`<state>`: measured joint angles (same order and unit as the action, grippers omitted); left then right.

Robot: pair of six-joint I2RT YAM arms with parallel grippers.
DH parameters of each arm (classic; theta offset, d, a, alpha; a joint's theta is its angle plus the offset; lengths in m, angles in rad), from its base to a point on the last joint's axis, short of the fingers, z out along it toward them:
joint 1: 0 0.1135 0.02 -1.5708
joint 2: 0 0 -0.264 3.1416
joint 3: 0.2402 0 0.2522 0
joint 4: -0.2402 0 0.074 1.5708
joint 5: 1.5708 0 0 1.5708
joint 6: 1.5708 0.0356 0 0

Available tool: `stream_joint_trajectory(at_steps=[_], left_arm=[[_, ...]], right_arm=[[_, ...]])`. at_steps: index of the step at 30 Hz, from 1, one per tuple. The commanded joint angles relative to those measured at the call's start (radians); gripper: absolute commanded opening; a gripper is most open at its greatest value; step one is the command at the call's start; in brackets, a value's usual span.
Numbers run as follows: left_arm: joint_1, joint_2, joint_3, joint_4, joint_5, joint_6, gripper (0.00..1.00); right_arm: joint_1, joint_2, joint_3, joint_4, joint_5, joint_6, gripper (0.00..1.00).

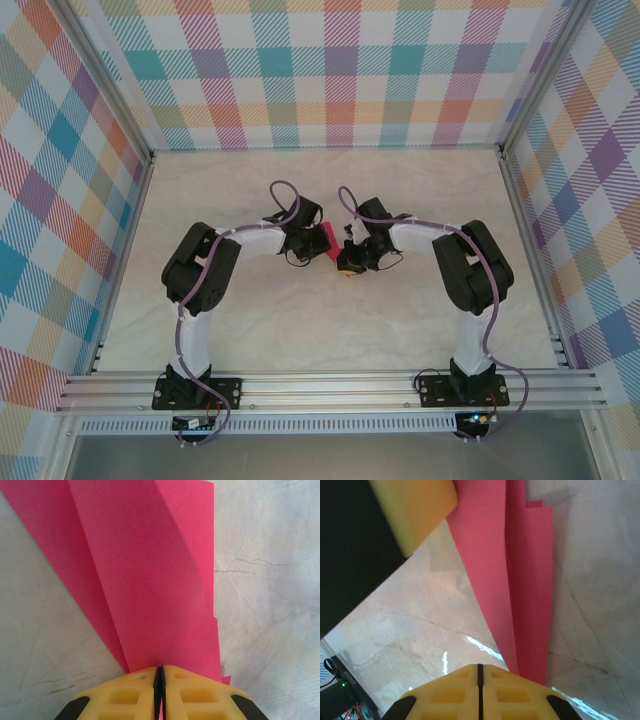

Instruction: Fold a paper plane with a square sheet of paper (pick it up from the middle)

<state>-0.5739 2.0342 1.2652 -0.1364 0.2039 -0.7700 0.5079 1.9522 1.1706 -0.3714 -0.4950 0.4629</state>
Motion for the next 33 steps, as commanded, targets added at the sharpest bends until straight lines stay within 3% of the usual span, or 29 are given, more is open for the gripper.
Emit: stream_joint_trajectory(at_steps=[1,9,18,33], left_arm=[[-0.003,0.075,-0.016,-0.083,-0.035,0.006,0.12],[0.000,0.063,0.026,-0.085,-0.016,0.053,0.14],[0.001,0.069,0.037,-0.062,0.024,0.080,0.16],[-0.001,0.069,0.022,-0.056,0.034,0.083,0.15]], right_arm=[[0.001,0.033,0.020,-0.039,0.025,-0.015,0.07],[-0.032,0.069,-0.030,-0.030,0.033,0.006,0.05],[-0.038,-0.019,-0.034,0.071,-0.114,0.023,0.06],[-0.042,0.089,0.071,-0.009,-0.002,0.014,0.07]])
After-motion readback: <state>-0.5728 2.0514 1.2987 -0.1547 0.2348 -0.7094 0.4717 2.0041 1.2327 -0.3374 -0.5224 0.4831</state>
